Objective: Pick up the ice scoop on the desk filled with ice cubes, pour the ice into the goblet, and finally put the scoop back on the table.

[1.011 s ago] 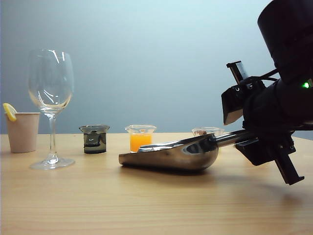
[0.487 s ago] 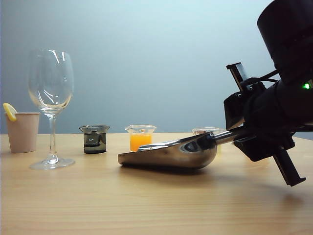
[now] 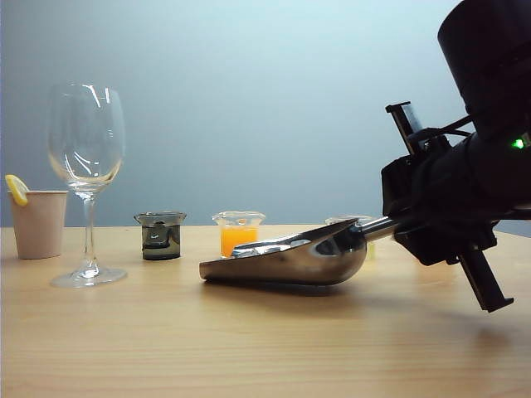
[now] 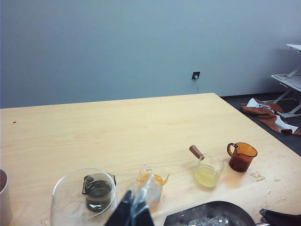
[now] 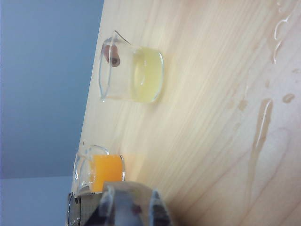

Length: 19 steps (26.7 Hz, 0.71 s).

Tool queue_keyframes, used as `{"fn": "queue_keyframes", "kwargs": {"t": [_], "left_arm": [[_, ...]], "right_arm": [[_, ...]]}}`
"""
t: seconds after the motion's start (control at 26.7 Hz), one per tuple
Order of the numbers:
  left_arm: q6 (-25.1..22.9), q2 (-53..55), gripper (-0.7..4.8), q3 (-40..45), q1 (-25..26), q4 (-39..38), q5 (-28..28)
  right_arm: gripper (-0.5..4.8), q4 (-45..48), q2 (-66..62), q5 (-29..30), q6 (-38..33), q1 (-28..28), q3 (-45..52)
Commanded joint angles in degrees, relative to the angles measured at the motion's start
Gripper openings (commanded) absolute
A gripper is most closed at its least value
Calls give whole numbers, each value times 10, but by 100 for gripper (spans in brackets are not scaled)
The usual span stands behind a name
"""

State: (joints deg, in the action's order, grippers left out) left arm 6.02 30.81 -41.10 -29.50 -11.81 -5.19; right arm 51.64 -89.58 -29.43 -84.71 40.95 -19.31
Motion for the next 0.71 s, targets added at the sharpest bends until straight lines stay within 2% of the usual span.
{"fn": "queue_keyframes", "kwargs": {"t": [0.04,0.45,0.71], "left_arm": [[-2,-1,-5,-3,0,3,-1],[-2,-1,-5,-3,0,3,-1],[-17,-1,-5,-3,0,3,-2]], "right_arm": [[-2,-4,2,16,1,1,0],[-2,-3,2,26,-54,-2,0],[-2,3,2,43,-56,-5,0]]}}
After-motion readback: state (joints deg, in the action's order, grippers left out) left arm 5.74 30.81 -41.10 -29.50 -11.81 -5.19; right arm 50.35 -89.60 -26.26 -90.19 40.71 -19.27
